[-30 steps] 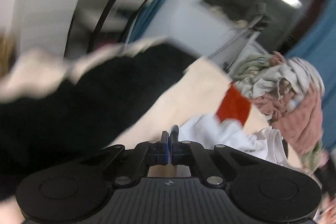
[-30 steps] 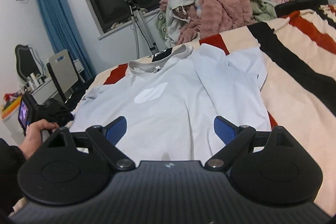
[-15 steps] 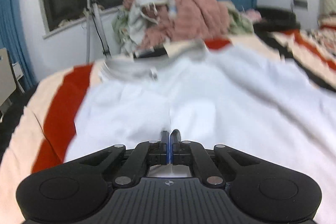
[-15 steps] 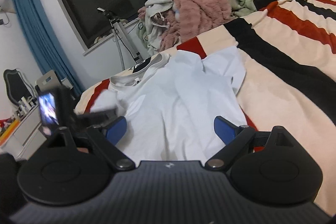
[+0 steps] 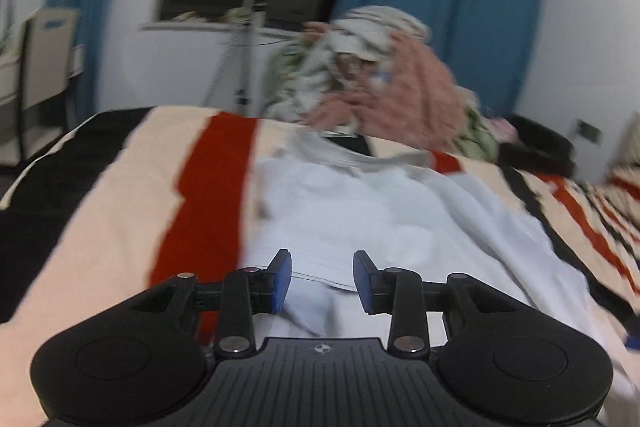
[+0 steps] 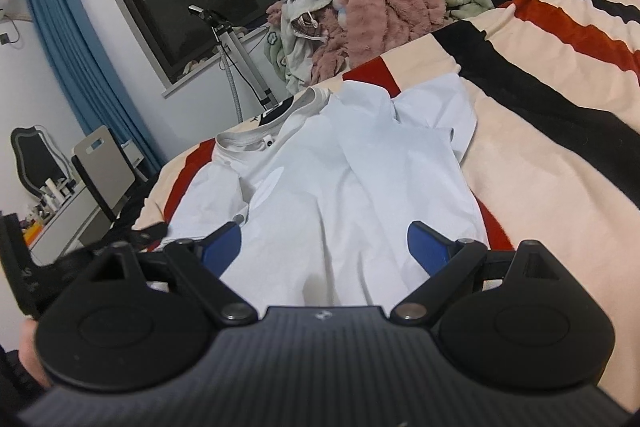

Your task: Fold clothes

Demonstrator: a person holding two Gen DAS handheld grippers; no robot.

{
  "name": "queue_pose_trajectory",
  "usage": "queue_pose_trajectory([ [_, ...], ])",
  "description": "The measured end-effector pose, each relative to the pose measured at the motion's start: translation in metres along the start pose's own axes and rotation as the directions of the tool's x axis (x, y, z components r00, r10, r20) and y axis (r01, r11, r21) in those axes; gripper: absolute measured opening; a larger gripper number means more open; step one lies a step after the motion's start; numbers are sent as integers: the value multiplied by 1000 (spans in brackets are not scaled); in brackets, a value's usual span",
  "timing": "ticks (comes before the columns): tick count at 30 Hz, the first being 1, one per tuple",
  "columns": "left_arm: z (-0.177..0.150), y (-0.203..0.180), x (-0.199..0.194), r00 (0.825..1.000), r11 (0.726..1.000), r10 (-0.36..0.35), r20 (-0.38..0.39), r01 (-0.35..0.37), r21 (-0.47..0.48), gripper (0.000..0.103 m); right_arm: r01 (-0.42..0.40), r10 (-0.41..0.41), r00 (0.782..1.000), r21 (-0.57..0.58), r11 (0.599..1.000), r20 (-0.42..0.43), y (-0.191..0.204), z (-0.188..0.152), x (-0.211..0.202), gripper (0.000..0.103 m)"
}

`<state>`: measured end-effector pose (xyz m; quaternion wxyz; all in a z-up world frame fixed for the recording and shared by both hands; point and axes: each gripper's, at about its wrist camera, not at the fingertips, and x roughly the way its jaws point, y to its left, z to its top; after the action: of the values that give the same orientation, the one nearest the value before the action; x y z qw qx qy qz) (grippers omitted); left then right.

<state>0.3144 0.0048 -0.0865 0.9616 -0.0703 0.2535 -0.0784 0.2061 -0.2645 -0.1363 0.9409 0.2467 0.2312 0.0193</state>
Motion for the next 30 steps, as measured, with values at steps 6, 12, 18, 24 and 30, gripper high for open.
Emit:
queue_pose_trajectory([
  [6,9,-7,15,999,971,42,-13,-38,236,39,12,-12,1000,-1,1000,-7,1,-2,3,91],
  [12,-8,-76,47,999,770,31,-15,-14,638,65,11,-11,1000,-4,1000,-13,1,-3,7,91],
  [18,-25,-107,108,994,625,107,-23,-49,779,48,22,-22,1000,-22,1000,-22,-2,-8,9,91],
  [24,58,-20,115,997,961,26,-76,-4,277,2,54,-56,998,-45,998,-39,-1,-14,16,91],
  [30,162,121,112,997,975,59,-42,-67,-214,2,76,-83,994,-100,992,-68,9,-22,33,91],
])
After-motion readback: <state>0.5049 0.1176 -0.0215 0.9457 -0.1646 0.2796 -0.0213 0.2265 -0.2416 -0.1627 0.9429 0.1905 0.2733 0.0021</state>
